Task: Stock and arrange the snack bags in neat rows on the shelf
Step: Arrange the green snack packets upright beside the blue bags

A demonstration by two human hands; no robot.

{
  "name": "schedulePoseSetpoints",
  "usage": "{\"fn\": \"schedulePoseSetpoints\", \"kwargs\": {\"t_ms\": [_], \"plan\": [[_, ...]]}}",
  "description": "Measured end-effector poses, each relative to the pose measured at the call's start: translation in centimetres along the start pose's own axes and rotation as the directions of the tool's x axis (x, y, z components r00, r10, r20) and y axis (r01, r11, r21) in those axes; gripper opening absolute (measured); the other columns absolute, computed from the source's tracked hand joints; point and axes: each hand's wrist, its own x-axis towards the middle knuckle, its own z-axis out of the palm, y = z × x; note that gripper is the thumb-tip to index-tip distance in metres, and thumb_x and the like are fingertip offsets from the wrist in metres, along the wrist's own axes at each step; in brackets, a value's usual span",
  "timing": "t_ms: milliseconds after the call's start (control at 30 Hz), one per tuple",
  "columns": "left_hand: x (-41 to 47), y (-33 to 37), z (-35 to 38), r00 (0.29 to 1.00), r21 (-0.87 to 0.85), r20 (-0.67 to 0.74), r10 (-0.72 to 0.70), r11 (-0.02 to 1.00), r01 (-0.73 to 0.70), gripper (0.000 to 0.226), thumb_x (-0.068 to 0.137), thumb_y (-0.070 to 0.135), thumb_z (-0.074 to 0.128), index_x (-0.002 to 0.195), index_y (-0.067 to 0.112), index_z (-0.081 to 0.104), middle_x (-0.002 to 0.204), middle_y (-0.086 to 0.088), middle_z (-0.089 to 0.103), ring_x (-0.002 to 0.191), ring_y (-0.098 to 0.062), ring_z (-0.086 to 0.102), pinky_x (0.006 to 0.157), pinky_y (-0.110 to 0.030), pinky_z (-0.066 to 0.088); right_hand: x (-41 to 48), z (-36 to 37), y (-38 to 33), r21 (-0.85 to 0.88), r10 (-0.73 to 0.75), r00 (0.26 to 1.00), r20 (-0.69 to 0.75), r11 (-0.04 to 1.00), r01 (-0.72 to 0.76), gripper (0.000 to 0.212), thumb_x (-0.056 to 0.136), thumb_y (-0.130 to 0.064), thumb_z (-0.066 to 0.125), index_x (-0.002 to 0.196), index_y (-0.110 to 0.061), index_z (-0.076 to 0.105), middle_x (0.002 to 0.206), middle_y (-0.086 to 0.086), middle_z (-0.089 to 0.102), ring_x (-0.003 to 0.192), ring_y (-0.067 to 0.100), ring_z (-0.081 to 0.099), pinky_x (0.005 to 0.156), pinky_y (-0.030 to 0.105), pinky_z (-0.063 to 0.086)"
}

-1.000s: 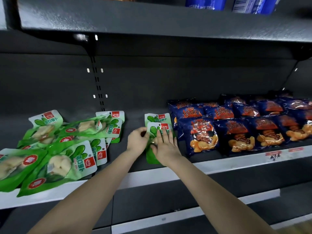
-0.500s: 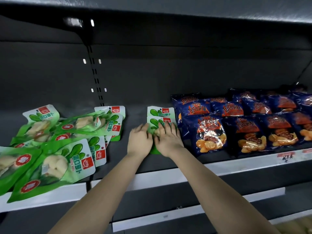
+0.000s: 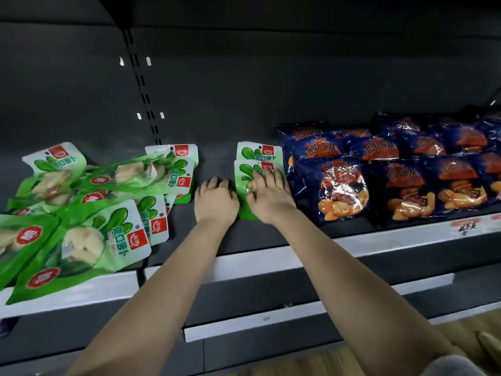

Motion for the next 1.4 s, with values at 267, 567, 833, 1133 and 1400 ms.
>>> {"fn": "schedulePoseSetpoints", "kwargs": {"t_ms": [267, 567, 833, 1133, 1400], "plan": [[-0.3, 0.1, -0.3, 1.0, -0.002, 0.031, -0.003, 1.0, 0.003, 0.047, 0.095, 0.024, 0.037, 0.141, 0.015, 0.041, 0.151, -0.009, 0.033, 0.14, -0.029, 0.024, 0.116, -0.04, 0.018, 0.7, 0.3, -2.6, -0.076, 0.117, 0.992, -0.045, 0.99, -0.12, 0.063, 0.099, -0.041, 0.026, 0.148, -0.005, 0.014, 0.155, 0.03, 0.004, 0.144, 0.042, -0.004, 0.117, 0.048, -0.006], [-0.2, 0.0, -0.1, 1.0, -0.022, 0.01, -0.01, 1.0, 0.01, 0.046, 0.095, 0.021, 0.036, 0.141, 0.017, 0.042, 0.151, -0.008, 0.032, 0.14, -0.028, 0.023, 0.116, -0.038, 0.015, 0.9, 0.6, -1.7, -0.025, 0.047, 0.996, -0.081, 0.999, -0.049, 0.058, 0.093, -0.063, 0.03, 0.147, -0.045, 0.021, 0.158, 0.019, 0.005, 0.143, 0.045, -0.004, 0.116, 0.05, -0.006], [-0.2, -0.1, -0.2, 1.0, -0.027, 0.011, -0.009, 1.0, 0.009, 0.047, 0.094, 0.021, 0.037, 0.141, 0.017, 0.041, 0.151, -0.009, 0.032, 0.141, -0.027, 0.023, 0.116, -0.037, 0.016, 1.1, 0.0, -1.7, -0.001, 0.047, 0.996, -0.069, 0.999, -0.047, 0.048, 0.095, -0.052, 0.034, 0.142, -0.042, 0.036, 0.157, 0.021, 0.011, 0.142, 0.046, 0.001, 0.117, 0.052, -0.004], [-0.5, -0.2, -0.5, 1.0, -0.046, 0.014, -0.003, 0.999, 0.004, 0.047, 0.095, 0.023, 0.036, 0.141, 0.016, 0.04, 0.152, -0.009, 0.03, 0.142, -0.026, 0.021, 0.117, -0.036, 0.013, 1.0, 0.7, -1.8, 0.036, -0.012, 0.987, -0.157, 0.999, 0.018, 0.054, 0.094, -0.042, 0.043, 0.146, -0.03, 0.034, 0.157, 0.019, 0.013, 0.146, 0.037, -0.002, 0.116, 0.048, -0.006], [-0.1, -0.2, -0.2, 1.0, -0.046, -0.01, -0.023, 0.999, 0.023, 0.046, 0.095, 0.023, 0.037, 0.14, 0.017, 0.042, 0.15, -0.007, 0.033, 0.14, -0.026, 0.023, 0.116, -0.035, 0.014, 1.4, 1.2, -2.0, 0.029, -0.068, 0.984, -0.166, 0.997, 0.074, 0.048, 0.098, -0.031, 0.037, 0.146, -0.03, 0.035, 0.157, 0.013, 0.019, 0.146, 0.035, 0.005, 0.117, 0.044, -0.006]]}}
